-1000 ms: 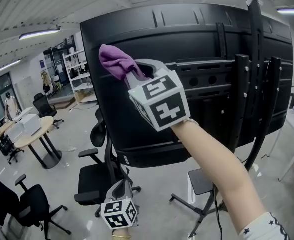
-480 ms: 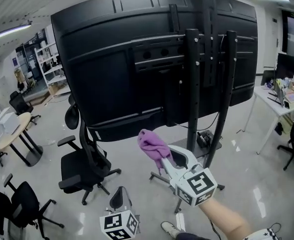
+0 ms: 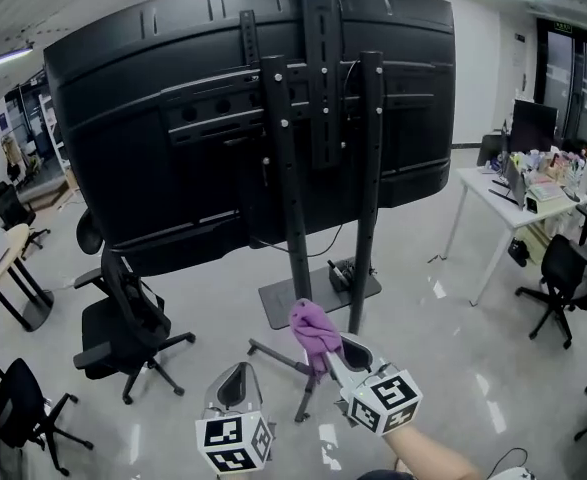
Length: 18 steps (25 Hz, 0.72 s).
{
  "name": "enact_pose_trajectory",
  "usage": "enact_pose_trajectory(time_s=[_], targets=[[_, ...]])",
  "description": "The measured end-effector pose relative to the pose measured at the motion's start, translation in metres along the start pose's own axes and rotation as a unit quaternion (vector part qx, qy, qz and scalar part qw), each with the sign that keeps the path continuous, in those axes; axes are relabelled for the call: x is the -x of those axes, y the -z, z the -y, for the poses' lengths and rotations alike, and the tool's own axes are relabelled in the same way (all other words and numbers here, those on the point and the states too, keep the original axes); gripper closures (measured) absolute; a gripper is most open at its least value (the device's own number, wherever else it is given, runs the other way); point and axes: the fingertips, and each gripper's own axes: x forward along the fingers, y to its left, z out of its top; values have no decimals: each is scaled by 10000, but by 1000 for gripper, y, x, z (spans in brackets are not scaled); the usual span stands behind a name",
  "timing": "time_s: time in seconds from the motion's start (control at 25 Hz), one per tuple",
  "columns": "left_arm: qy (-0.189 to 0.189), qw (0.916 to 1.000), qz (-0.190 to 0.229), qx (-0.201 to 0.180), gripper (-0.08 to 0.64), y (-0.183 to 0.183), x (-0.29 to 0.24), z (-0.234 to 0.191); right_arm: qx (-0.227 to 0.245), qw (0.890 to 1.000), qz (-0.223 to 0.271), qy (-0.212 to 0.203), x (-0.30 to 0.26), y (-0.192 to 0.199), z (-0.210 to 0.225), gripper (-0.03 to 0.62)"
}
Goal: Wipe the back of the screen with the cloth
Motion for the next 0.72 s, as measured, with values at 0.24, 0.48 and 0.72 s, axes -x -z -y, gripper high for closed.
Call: enact_pose_trajectory(time_s=[0.24, 0.48, 0.72], targets=[[-17, 9994, 272, 210, 552, -11, -61, 125, 287, 9993, 33, -224, 46, -28, 114, 538], [-45, 9988, 378, 294, 552, -9, -110, 237, 370, 9990, 53, -237, 95, -39, 219, 538], [48, 9994, 293, 176, 552, -23, -154, 310, 448, 9989, 106, -97, 95, -60, 298, 538]])
